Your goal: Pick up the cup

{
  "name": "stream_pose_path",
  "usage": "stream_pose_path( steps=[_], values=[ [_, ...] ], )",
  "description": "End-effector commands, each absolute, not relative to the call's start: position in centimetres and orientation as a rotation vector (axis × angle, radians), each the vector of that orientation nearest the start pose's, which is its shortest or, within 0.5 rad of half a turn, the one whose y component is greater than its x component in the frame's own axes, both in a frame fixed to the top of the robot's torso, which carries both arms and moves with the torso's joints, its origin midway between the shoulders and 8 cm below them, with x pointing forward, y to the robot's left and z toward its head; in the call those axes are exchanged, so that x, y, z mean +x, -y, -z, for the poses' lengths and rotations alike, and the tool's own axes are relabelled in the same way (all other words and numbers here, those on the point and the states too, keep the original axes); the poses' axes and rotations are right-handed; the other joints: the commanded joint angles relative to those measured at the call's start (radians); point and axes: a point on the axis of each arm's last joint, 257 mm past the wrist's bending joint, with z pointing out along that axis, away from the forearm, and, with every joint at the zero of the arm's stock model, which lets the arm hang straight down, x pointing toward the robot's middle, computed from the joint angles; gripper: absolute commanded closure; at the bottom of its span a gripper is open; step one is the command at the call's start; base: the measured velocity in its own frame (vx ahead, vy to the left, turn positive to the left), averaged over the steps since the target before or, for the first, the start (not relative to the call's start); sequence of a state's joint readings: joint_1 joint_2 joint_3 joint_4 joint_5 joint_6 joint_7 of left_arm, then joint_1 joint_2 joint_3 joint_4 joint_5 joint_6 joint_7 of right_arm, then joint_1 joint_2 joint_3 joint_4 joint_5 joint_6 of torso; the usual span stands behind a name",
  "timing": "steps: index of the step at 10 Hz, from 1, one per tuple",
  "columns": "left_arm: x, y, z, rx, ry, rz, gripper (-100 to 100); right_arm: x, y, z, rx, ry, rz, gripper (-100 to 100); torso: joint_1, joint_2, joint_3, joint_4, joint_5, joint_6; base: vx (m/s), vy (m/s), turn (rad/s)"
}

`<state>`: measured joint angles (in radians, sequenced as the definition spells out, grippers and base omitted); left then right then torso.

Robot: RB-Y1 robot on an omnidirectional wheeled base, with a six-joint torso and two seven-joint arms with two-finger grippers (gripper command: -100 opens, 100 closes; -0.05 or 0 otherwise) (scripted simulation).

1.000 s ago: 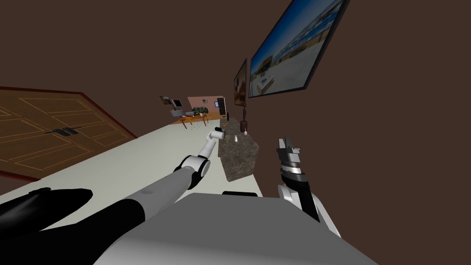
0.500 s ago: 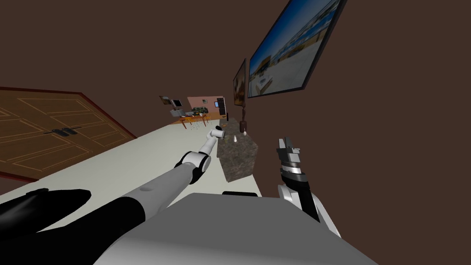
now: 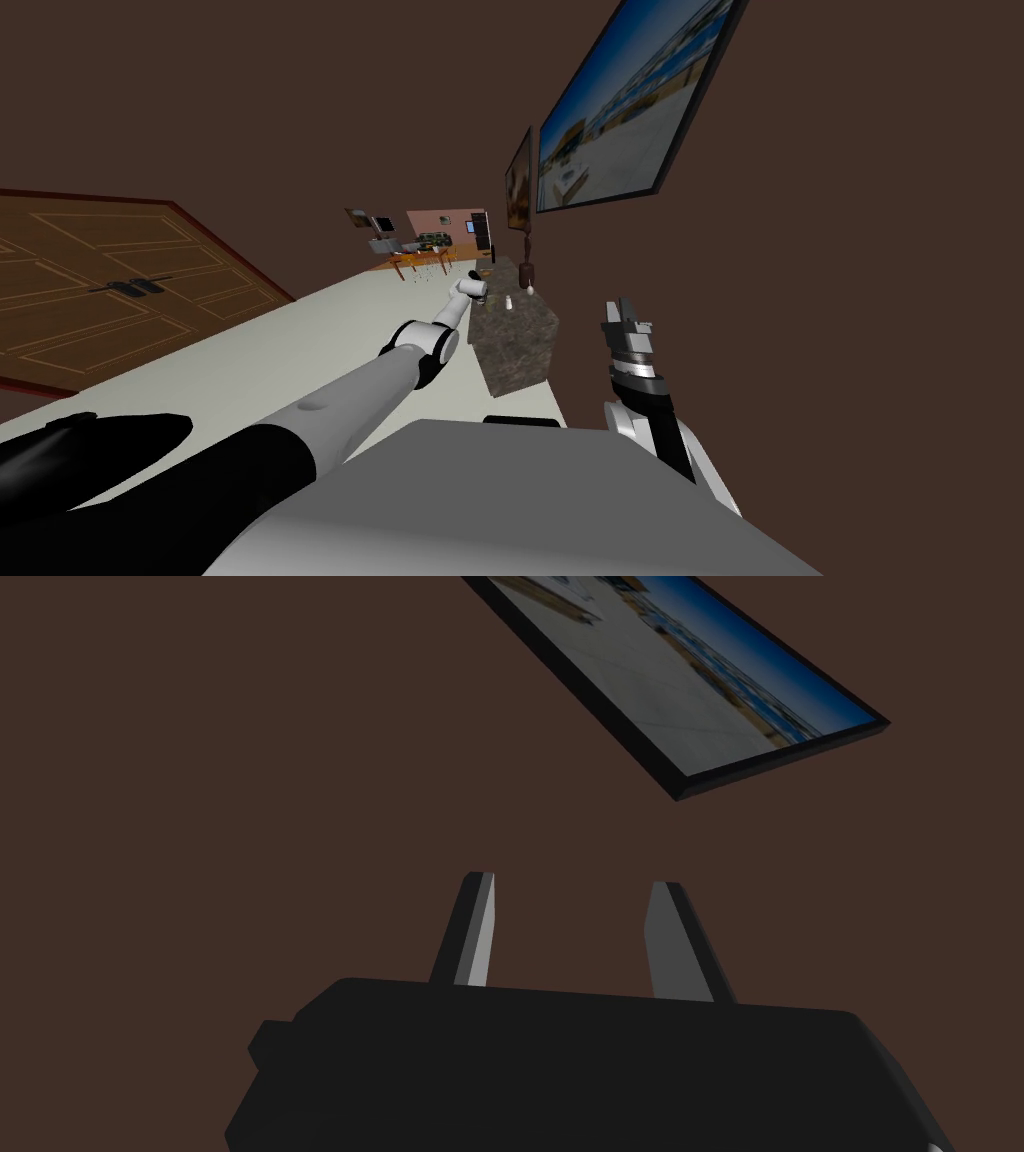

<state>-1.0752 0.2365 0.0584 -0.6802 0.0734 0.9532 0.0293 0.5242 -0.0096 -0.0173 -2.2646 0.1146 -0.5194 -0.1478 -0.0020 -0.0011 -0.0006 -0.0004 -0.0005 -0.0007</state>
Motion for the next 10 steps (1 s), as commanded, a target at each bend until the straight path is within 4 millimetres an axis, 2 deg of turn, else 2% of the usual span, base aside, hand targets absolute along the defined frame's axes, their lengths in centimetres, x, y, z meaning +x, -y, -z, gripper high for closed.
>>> stream_pose_path(
  steps=[1,3,8,10],
  values=[
    [69.0,-22.6,20.8,-1.639,-1.85,0.569,-100,34.4,27.3,-1.2,0.65,-0.667,-1.339,0,0.0,0.0,0.0,0.0,0.0,0.0,0.023,-0.028,-0.003],
    [68.8,-22.8,20.6,-1.654,-1.864,0.548,-100,34.4,27.3,-1.2,0.65,-0.667,-1.339,0,0.001,0.0,0.0,0.0,0.0,0.0,0.017,-0.018,-0.002],
    [66.8,-24.1,22.9,-1.736,-1.932,0.439,-100,34.4,27.3,-1.2,0.65,-0.667,-1.339,0,-0.001,-0.002,-0.001,-0.001,0.0,0.0,0.035,-0.038,-0.004],
    [66.4,-24.3,23.1,-1.75,-1.944,0.422,-100,34.4,27.3,-1.2,0.65,-0.667,-1.339,0,0.001,0.0,0.0,0.0,0.0,0.0,0.012,-0.013,-0.004]
  ],
)
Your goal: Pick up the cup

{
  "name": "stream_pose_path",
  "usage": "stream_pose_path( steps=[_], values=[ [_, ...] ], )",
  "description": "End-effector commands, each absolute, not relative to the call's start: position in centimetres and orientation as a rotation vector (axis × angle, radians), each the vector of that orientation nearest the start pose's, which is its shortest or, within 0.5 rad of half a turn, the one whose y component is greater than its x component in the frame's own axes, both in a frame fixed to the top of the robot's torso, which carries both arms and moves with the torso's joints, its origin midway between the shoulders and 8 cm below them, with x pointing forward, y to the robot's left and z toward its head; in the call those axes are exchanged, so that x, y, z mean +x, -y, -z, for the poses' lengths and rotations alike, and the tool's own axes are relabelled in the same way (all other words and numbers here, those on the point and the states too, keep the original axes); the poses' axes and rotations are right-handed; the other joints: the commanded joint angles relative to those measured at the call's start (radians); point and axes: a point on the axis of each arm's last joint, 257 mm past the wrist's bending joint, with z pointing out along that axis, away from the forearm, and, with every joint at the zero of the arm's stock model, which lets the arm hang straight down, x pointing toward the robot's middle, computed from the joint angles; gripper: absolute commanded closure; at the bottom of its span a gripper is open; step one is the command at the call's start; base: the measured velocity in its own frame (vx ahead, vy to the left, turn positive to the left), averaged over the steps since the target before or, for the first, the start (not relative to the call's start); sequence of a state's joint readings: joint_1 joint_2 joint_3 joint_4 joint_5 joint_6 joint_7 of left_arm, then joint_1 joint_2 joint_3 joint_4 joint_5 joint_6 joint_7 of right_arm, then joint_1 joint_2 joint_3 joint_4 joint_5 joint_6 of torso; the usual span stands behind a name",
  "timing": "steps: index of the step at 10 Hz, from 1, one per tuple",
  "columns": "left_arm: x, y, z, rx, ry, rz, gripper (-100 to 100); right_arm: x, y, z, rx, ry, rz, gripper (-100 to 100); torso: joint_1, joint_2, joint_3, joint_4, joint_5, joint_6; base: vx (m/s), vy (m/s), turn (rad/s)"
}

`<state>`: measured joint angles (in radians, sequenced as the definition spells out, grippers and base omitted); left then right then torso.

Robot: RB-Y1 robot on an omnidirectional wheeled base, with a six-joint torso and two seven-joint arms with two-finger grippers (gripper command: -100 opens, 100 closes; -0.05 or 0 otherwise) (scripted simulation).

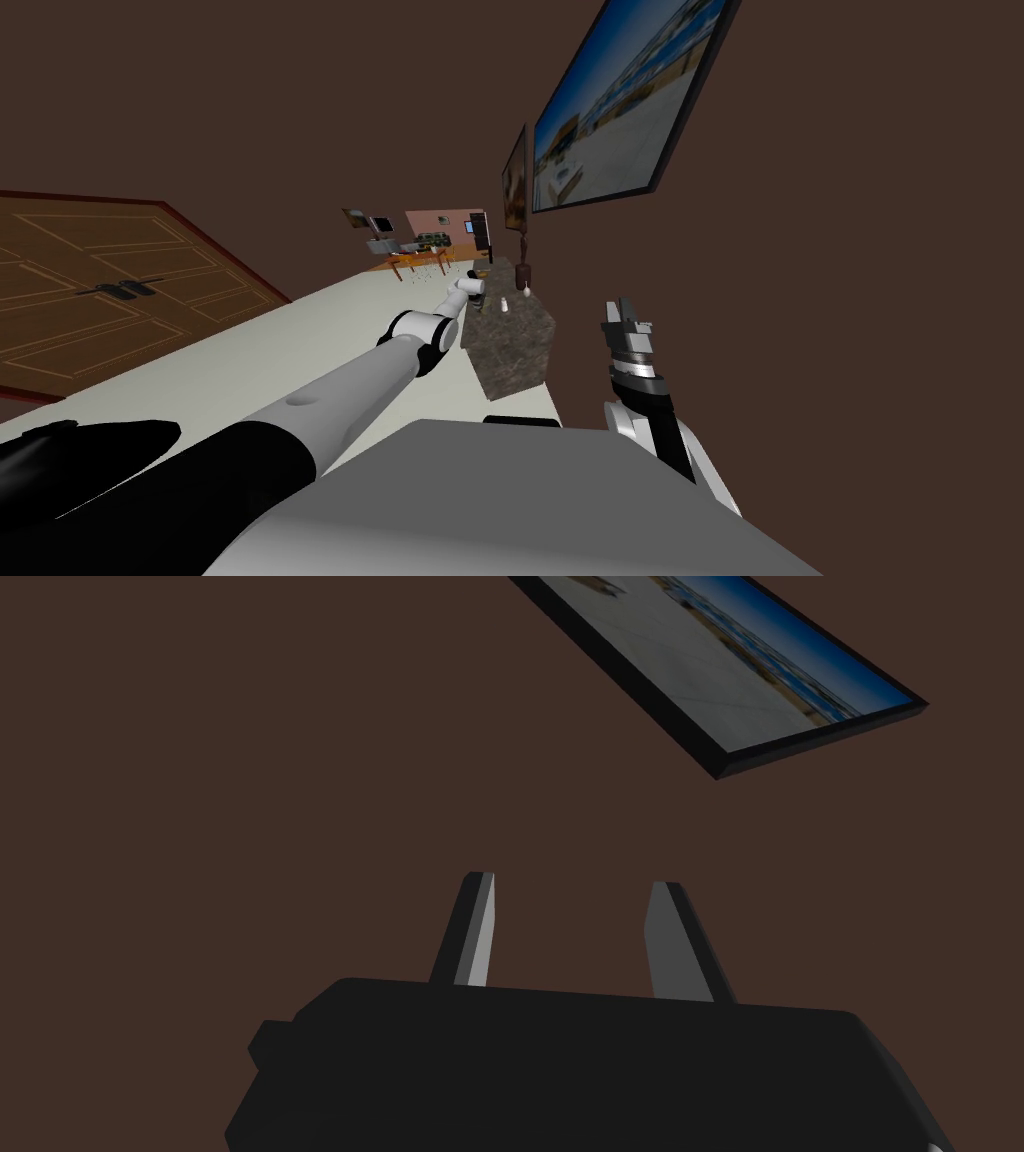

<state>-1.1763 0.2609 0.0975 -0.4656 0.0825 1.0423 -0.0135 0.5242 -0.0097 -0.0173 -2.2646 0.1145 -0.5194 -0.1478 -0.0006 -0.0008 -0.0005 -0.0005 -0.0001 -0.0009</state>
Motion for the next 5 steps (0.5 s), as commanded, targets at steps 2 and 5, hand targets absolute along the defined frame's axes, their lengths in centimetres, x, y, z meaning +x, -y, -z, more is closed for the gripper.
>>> stream_pose_path(
  steps=[2,5],
  values=[
    [66.0,-24.6,23.5,-1.765,-1.958,0.401,-100,34.4,27.3,-1.2,0.65,-0.667,-1.339,0,0.0,0.0,0.0,0.0,0.0,0.0,0.017,-0.017,-0.002],
    [65.1,-25.2,24.3,-1.793,-1.981,0.364,-100,34.4,27.3,-1.2,0.65,-0.667,-1.339,0,-0.001,-0.001,0.0,0.0,0.0,0.0,0.026,-0.024,-0.003]
  ],
)
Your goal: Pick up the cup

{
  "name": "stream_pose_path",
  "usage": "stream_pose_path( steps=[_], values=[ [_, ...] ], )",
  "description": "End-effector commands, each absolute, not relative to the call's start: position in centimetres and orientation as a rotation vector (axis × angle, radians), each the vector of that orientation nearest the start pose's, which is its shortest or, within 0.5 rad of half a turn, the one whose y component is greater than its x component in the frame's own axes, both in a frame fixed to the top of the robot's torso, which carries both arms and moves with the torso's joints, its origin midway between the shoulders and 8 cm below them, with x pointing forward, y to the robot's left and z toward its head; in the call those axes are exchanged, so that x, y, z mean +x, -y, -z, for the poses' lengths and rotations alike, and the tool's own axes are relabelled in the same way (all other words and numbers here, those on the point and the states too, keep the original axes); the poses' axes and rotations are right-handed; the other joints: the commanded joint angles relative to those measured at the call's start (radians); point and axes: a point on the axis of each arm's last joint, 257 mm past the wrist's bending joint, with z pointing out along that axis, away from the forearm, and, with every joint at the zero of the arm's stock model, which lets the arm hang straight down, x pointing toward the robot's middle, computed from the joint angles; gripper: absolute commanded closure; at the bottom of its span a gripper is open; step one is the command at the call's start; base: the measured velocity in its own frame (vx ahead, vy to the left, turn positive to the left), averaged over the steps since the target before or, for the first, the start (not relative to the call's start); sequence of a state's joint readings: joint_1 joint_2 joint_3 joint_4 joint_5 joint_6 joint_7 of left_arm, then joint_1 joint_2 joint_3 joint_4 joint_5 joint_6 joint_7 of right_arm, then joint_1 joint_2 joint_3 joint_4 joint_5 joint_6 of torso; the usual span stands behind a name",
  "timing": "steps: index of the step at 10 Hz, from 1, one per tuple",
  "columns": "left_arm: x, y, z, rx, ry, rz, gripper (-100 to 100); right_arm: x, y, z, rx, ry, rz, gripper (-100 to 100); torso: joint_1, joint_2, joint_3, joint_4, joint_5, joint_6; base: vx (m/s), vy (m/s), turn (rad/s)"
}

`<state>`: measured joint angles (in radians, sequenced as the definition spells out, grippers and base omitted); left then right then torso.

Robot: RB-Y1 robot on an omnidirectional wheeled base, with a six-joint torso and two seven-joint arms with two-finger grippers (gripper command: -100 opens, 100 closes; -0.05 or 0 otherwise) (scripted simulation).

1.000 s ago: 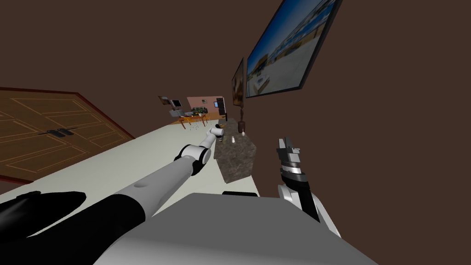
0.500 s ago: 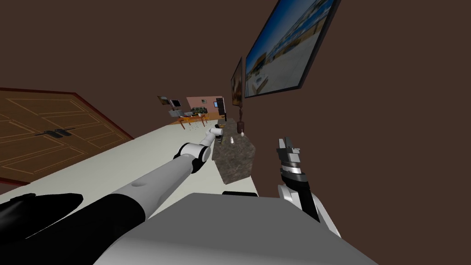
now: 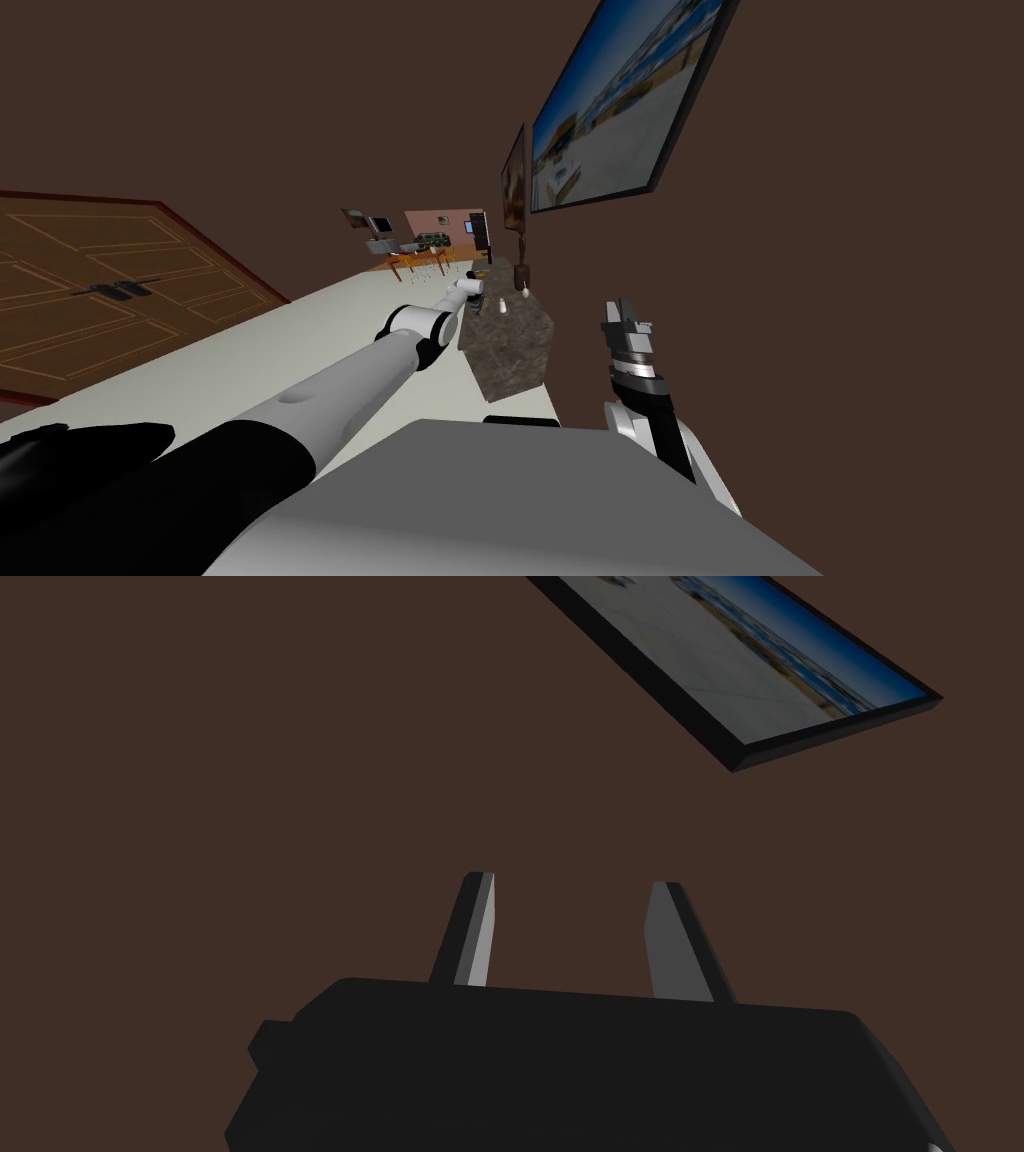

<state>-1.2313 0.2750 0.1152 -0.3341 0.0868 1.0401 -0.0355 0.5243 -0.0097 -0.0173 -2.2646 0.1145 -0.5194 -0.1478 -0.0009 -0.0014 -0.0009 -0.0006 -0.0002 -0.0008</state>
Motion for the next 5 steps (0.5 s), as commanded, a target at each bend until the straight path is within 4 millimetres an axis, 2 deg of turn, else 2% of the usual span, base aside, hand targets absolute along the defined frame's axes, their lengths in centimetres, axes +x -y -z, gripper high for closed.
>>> stream_pose_path(
  steps=[1,2,3,4,5],
  values=[
    [65.2,-25.0,24.2,-1.789,-1.976,0.37,-100,34.4,27.3,-1.2,0.65,-0.667,-1.339,0,0.0,0.0,0.0,0.0,0.0,0.0,0.012,-0.009,0.0],
    [65.2,-25.0,24.2,-1.789,-1.977,0.37,0,34.4,27.3,-1.2,0.65,-0.667,-1.339,0,0.001,0.001,0.0,0.0,0.0,0.0,0.0,0.0,0.0],
    [65.0,-25.3,25.6,-1.79,-1.975,0.37,-100,34.4,27.3,-1.2,0.65,-0.667,-1.339,0,0.001,0.001,0.001,0.0,0.0,0.0,0.052,0.003,-0.018],
    [64.9,-25.3,26.0,-1.79,-1.974,0.37,-100,34.4,27.3,-1.2,0.65,-0.667,-1.339,0,0.002,-0.001,-0.001,0.0,0.0,0.0,0.076,0.005,-0.014],
    [65.3,-25.2,25.4,-1.779,-1.967,0.384,-100,34.4,27.3,-1.2,0.65,-0.667,-1.339,0,0.002,-0.003,-0.002,-0.001,0.001,0.0,0.044,0.003,0.003]
  ],
)
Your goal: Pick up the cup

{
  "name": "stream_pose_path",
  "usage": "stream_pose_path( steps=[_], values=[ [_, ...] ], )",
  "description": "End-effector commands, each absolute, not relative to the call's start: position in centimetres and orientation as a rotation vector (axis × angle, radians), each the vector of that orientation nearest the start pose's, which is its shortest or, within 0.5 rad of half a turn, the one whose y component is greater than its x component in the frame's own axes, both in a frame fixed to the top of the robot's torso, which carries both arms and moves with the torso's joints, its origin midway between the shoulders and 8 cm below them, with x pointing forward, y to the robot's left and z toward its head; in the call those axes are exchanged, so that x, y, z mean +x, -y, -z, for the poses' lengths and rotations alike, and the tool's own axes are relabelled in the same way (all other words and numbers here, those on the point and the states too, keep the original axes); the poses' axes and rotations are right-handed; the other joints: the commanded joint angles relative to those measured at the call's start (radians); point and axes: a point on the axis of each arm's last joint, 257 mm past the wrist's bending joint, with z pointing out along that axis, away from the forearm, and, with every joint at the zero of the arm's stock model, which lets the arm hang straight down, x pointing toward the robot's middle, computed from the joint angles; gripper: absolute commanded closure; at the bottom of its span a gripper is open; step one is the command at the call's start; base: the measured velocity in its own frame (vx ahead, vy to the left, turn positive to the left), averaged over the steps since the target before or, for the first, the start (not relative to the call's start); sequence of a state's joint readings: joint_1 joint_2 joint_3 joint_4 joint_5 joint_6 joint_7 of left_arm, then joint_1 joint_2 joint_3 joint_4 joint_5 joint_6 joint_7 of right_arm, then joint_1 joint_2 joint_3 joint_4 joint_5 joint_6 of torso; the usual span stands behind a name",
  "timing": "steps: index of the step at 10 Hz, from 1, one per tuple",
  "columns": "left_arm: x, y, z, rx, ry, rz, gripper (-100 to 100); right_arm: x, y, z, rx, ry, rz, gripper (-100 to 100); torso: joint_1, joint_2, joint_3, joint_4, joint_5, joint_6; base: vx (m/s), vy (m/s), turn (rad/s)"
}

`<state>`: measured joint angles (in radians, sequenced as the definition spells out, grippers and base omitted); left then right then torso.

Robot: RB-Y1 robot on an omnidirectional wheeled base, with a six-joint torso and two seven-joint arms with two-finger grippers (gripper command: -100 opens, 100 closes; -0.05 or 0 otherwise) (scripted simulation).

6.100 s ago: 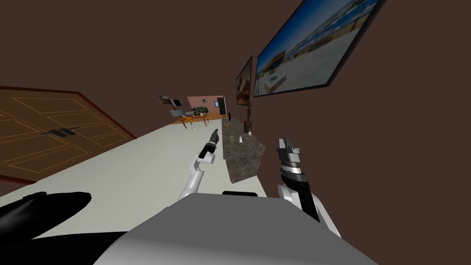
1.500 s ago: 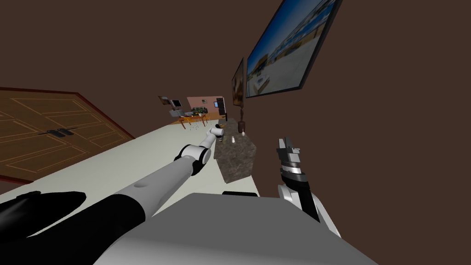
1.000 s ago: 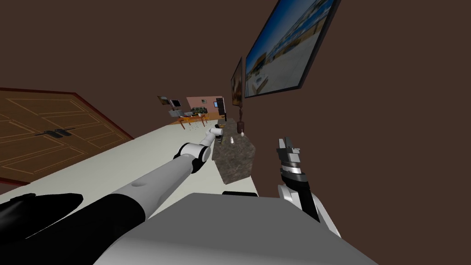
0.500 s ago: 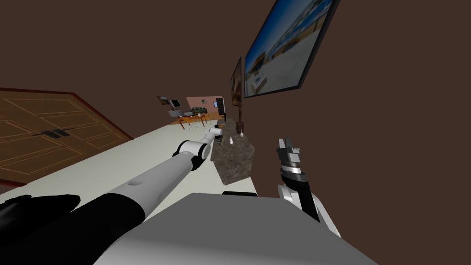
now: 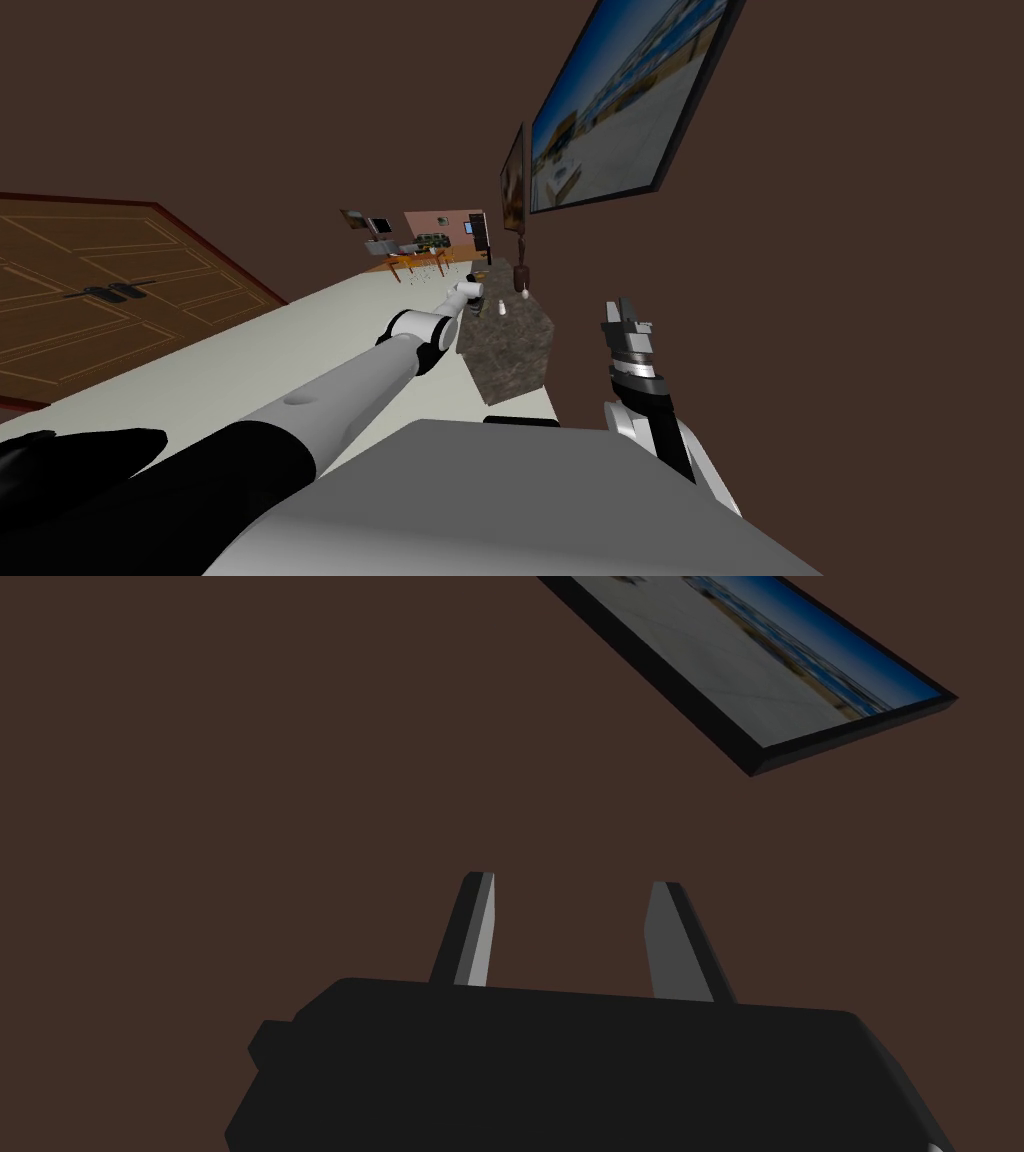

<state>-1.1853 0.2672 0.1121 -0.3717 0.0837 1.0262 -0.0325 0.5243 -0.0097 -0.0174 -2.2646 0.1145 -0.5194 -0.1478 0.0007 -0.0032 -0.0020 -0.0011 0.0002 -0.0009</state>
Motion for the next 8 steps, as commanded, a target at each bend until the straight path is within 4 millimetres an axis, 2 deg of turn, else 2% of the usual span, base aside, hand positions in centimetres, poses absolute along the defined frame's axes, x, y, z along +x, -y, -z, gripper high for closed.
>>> stream_pose_path(
  steps=[1,2,3,7,8],
  values=[
    [64.86,-25.31,26.03,-1.79,-1.974,0.37,-100,34.36,27.29,-1.22,0.65,-0.667,-1.339,0,0.0,0.0,0.0,0.0,0.0,0.0,0.01,0.001,0.0],
    [64.97,-25.27,25.8,-1.788,-1.973,0.373,-100,34.36,27.29,-1.22,0.65,-0.667,-1.339,0,0.0,0.002,0.001,0.0,0.0,0.0,0.0,0.0,0.0],
    [64.98,-25.28,25.83,-1.788,-1.972,0.374,100,34.36,27.28,-1.22,0.65,-0.667,-1.339,0,0.0,0.003,0.002,0.001,0.0,0.0,0.0,0.0,0.0],
    [64.95,-25.22,25.87,-1.778,-1.98,0.367,100,34.36,27.28,-1.22,0.65,-0.667,-1.339,0,0.001,0.004,0.002,0.001,0.002,-0.002,0.0,0.001,-0.007],
    [64.95,-25.23,25.87,-1.779,-1.979,0.368,0,34.36,27.28,-1.22,0.65,-0.667,-1.339,0,0.001,0.004,0.003,0.001,0.001,-0.002,0.0,0.0,0.0]
  ],
)
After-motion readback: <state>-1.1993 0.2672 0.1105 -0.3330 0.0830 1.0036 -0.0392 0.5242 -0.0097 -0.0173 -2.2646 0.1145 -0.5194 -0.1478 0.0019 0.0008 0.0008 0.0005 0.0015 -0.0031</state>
